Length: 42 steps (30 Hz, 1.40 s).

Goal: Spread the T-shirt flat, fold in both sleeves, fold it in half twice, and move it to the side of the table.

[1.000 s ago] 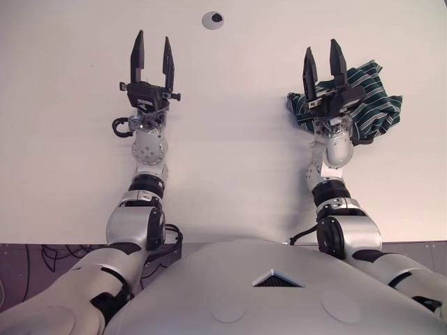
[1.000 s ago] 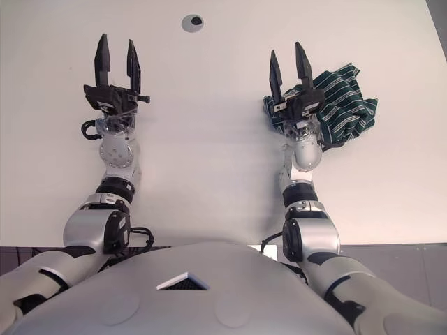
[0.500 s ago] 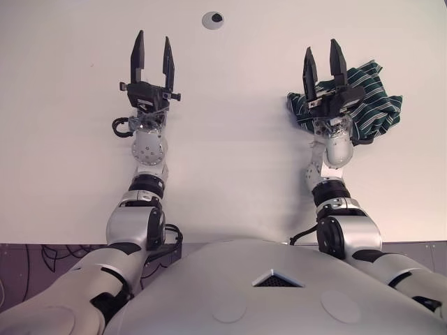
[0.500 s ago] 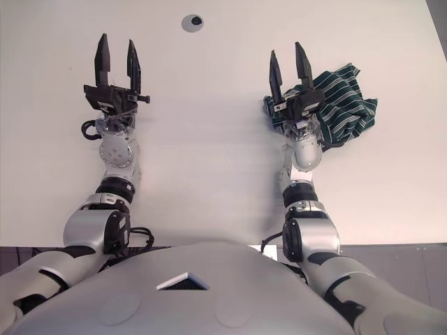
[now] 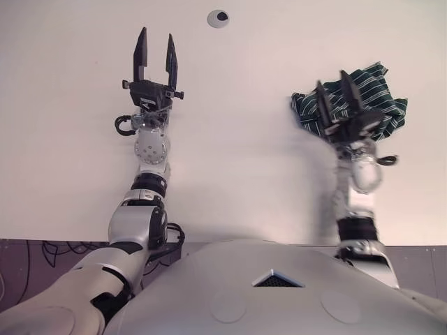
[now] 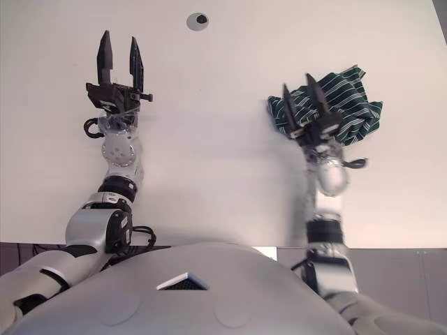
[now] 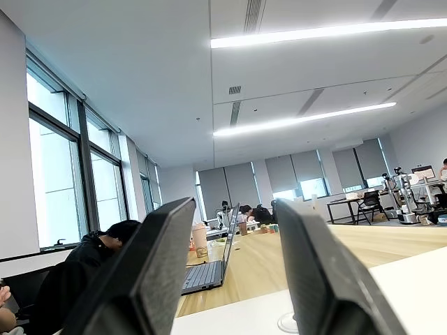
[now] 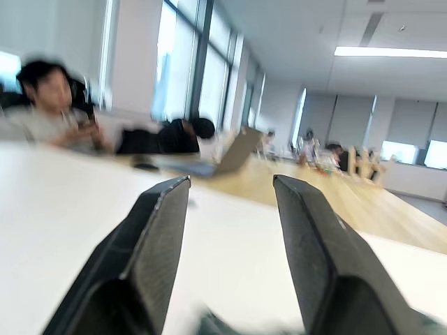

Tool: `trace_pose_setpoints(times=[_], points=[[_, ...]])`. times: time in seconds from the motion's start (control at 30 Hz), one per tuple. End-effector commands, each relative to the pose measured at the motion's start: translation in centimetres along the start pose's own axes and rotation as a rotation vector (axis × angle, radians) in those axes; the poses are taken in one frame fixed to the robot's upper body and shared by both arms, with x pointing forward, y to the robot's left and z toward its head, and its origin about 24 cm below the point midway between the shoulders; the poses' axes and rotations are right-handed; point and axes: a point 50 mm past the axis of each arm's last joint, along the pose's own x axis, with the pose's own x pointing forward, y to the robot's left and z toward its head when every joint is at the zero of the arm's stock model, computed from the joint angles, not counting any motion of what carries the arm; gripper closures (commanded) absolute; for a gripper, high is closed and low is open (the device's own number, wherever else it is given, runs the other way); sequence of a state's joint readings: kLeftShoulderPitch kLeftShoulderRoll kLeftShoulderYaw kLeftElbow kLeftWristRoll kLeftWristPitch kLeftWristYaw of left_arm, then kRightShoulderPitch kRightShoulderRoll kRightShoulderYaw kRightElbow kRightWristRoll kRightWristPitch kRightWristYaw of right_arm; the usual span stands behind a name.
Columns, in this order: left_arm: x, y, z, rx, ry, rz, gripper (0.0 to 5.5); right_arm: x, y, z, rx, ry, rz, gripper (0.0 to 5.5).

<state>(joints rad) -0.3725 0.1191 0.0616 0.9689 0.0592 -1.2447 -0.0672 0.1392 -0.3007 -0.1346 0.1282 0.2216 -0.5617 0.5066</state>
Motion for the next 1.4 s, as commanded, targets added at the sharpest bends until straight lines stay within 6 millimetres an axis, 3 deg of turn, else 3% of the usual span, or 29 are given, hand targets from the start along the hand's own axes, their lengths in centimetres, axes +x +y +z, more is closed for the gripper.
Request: trace_pose_setpoints(times=[0.03, 0.13, 0.33, 0.5, 0.63, 0.8, 1.0, 1.2, 1.4], points=[[-3.9, -2.0, -1.2, -0.065, 0.137, 0.015, 3.43, -2.9, -9.4, 6.5, -0.400, 0.251, -0.086, 3.31], [-3.7, -2.3, -1.2, -0.070, 0.139, 0.012, 3.43, -3.4, -11.6, 5.8, -0.463, 0.388, -0.130, 3.31], [-3.3, -2.6, -1.3, -0.072, 0.145, 0.001, 3.43, -2.7, -11.5, 1.7, -0.379, 0.515, -0.085, 3.31], [-3.2, -2.7, -1.4, -0.072, 0.152, -0.004, 3.43, -0.3, -9.2, -1.6, -0.312, 0.597, 0.107, 3.31], [-3.0, -2.8, -1.5, -0.071, 0.157, -0.011, 3.43, -0.1, -4.7, -3.3, -0.269, 0.670, 0.439, 3.31], [-2.8, -3.0, -1.1, -0.119, 0.135, -0.037, 3.43, -0.7, 1.3, -1.0, -0.057, 0.529, 0.702, 3.31], [-2.9, -4.9, 1.1, -0.218, 0.092, -0.316, 3.43, -1.0, 4.5, 1.5, 0.183, 0.435, 0.772, 3.31], [-5.4, -5.8, 2.6, -0.434, 0.332, -0.695, 3.43, 0.1, 2.0, 2.7, 0.251, 0.355, 0.579, 3.31], [-5.8, -5.1, 2.2, -0.700, 0.682, -0.758, 3.43, 0.6, 0.8, 3.5, 0.245, 0.265, 0.512, 3.31]])
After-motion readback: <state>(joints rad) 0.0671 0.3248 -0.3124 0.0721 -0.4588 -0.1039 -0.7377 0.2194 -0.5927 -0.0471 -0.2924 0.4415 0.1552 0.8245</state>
